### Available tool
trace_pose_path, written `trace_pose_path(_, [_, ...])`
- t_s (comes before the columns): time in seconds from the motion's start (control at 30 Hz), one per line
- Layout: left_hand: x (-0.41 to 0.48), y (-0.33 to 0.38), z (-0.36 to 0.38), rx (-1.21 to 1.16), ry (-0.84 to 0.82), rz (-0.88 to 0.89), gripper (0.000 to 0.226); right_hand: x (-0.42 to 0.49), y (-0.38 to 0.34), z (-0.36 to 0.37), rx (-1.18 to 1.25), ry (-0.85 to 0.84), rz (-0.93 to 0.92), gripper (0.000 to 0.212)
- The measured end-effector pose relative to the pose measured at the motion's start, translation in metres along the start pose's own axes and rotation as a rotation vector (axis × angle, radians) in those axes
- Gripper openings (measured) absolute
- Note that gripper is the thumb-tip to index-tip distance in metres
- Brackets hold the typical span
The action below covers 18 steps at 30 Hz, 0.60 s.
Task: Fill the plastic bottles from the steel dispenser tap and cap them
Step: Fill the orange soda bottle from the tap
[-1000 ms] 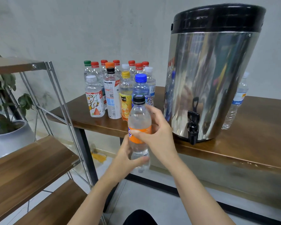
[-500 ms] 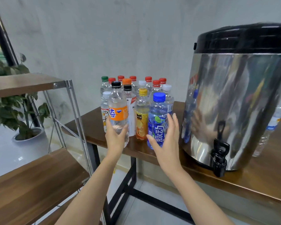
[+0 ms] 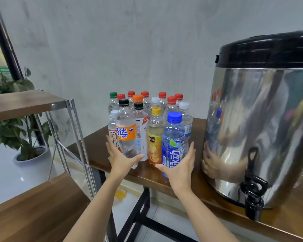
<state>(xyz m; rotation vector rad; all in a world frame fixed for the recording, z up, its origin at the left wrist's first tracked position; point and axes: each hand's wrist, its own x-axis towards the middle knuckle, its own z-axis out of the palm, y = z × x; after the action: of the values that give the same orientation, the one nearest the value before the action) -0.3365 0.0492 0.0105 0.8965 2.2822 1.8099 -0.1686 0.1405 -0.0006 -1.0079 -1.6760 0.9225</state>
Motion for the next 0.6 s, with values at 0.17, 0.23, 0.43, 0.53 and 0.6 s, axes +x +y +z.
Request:
trace_pose_path(0.17, [0.012, -0.008, 0.007, 0.072, 0.045, 0.031, 0.15, 0.009, -0.001, 0.01, 0.024, 0.051, -0.028, 0.144])
trace_pose_path(0.23, [0.015, -0.01, 0.009, 0.108, 0.065, 0.033, 0.151, 0.013, 0.0, 0.013, 0.012, 0.071, -0.03, 0.141])
trace_pose_path(0.43, [0.021, -0.006, 0.018, 0.217, 0.126, 0.013, 0.15, 0.022, -0.001, 0.017, -0.039, 0.102, -0.014, 0.136])
trace_pose_path(0.53, [0.025, -0.006, 0.022, 0.217, 0.158, -0.005, 0.149, 0.027, -0.001, 0.019, -0.072, 0.112, 0.004, 0.137])
trace_pose_path(0.6, [0.027, -0.007, 0.024, 0.219, 0.175, -0.005, 0.149, 0.031, 0.0, 0.02, -0.087, 0.114, 0.01, 0.137])
